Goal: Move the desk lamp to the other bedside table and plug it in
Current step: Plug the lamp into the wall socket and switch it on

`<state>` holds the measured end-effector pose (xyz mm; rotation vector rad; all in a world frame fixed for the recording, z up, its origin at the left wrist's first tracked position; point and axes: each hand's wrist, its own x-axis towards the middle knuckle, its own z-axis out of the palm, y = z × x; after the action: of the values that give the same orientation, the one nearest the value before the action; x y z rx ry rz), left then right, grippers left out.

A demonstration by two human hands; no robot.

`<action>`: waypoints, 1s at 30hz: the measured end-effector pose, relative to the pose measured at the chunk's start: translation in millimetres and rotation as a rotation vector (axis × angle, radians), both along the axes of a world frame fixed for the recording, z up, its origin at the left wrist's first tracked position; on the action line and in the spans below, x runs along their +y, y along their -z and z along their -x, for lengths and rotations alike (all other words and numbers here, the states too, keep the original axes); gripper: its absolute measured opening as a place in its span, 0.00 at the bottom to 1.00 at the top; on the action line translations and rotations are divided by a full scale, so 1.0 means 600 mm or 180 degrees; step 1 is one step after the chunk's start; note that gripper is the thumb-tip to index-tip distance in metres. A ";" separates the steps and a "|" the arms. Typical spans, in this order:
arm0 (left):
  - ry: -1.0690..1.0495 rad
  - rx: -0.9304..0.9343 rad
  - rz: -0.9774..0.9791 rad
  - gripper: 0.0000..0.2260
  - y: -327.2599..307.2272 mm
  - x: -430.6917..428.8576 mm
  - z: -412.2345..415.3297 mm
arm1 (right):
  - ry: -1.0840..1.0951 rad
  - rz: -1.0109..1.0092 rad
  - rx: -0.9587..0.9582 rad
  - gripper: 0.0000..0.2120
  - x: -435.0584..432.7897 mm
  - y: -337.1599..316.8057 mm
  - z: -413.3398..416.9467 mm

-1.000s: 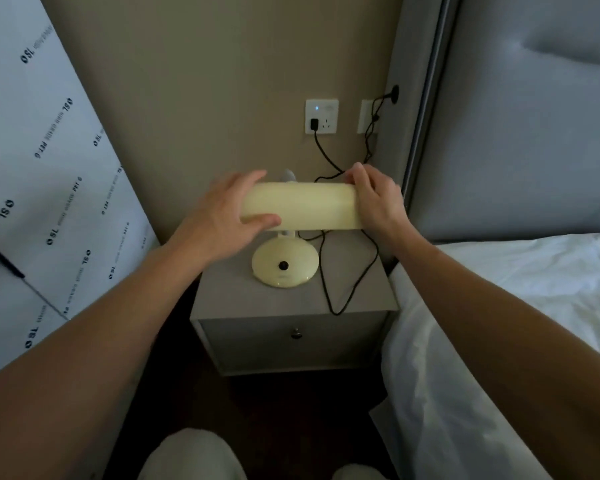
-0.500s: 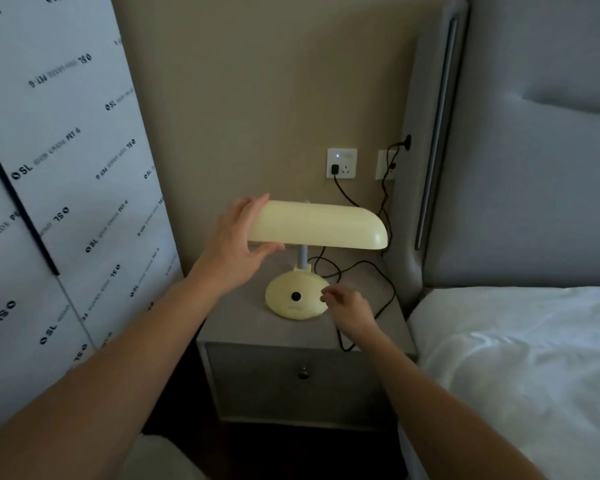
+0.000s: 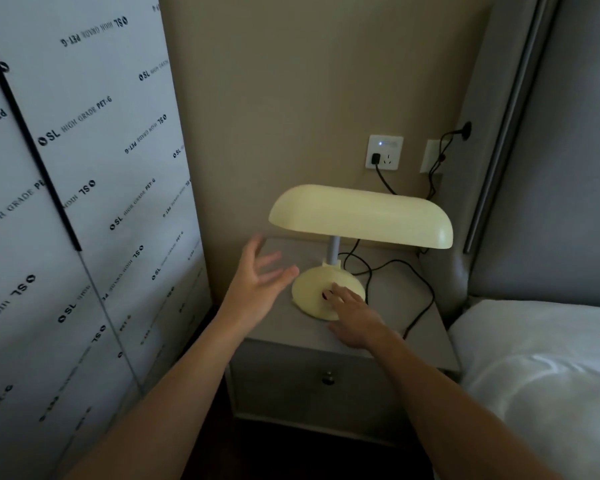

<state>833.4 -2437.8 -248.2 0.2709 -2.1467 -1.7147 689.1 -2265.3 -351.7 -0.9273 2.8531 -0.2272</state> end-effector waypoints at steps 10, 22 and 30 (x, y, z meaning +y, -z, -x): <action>0.1072 -0.2165 0.2143 0.32 0.135 -0.030 0.021 | -0.0085 0.0069 0.0131 0.40 0.007 0.027 -0.004; 0.1065 -0.2131 0.2913 0.28 0.146 -0.025 0.030 | -0.0032 0.0007 0.0245 0.42 -0.005 0.029 -0.012; 0.1207 -0.2191 0.2945 0.27 0.159 -0.015 0.024 | 0.0025 0.0010 0.0284 0.42 -0.014 0.035 -0.020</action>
<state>818.7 -2446.7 -343.3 0.2034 -3.4008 -0.6011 700.9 -2273.8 -372.5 -0.9504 2.9386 -0.1959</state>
